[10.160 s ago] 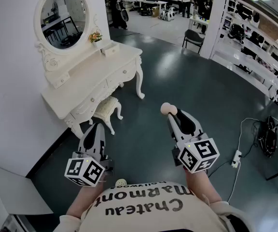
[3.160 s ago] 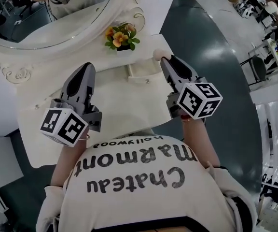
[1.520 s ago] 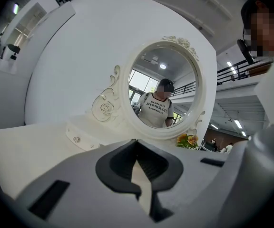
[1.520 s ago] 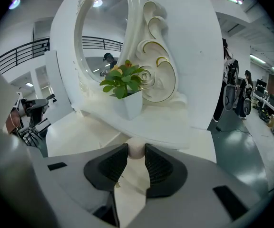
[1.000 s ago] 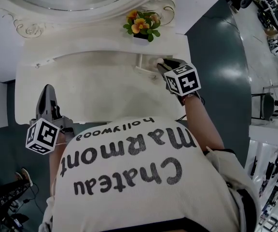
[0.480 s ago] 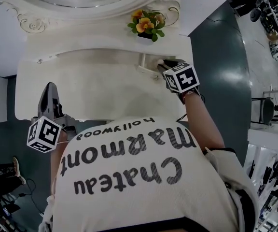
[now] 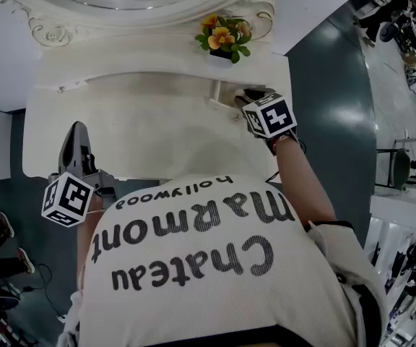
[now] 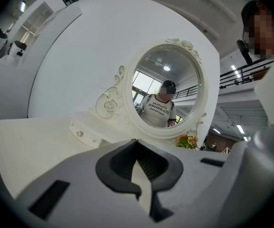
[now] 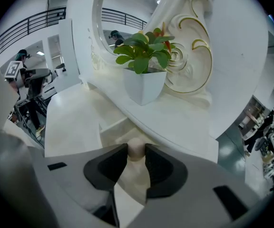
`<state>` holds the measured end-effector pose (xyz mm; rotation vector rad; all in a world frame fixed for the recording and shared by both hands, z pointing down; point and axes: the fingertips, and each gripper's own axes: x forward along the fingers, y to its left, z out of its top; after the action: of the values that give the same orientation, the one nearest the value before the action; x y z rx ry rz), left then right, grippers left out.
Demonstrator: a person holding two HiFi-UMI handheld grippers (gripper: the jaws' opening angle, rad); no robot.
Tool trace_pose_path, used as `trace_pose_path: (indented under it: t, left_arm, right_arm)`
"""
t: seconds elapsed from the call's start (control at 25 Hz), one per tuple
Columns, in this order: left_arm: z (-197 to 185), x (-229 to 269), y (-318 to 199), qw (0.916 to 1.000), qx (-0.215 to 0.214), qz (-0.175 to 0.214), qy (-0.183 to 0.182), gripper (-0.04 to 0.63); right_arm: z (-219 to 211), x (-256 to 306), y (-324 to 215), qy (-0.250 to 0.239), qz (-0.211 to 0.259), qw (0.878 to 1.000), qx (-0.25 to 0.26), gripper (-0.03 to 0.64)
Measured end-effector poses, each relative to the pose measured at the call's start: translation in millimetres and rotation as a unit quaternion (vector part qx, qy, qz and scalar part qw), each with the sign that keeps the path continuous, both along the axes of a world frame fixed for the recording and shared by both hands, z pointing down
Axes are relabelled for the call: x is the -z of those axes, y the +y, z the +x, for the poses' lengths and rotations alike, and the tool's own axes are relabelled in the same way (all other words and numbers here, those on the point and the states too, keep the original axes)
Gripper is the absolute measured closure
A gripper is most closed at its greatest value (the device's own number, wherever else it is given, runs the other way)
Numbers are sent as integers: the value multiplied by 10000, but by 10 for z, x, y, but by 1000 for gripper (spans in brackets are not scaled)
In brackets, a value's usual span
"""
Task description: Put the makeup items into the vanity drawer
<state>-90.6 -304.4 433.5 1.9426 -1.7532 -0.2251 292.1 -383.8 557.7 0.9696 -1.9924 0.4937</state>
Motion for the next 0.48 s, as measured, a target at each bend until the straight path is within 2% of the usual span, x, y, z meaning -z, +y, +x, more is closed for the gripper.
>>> trace_pose_path:
  t: [0.48]
  left_arm:
    - [-11, -18, -25, 10000, 7, -31, 23, 586]
  right_arm:
    - [-13, -46, -20, 34, -105, 9999, -21, 476]
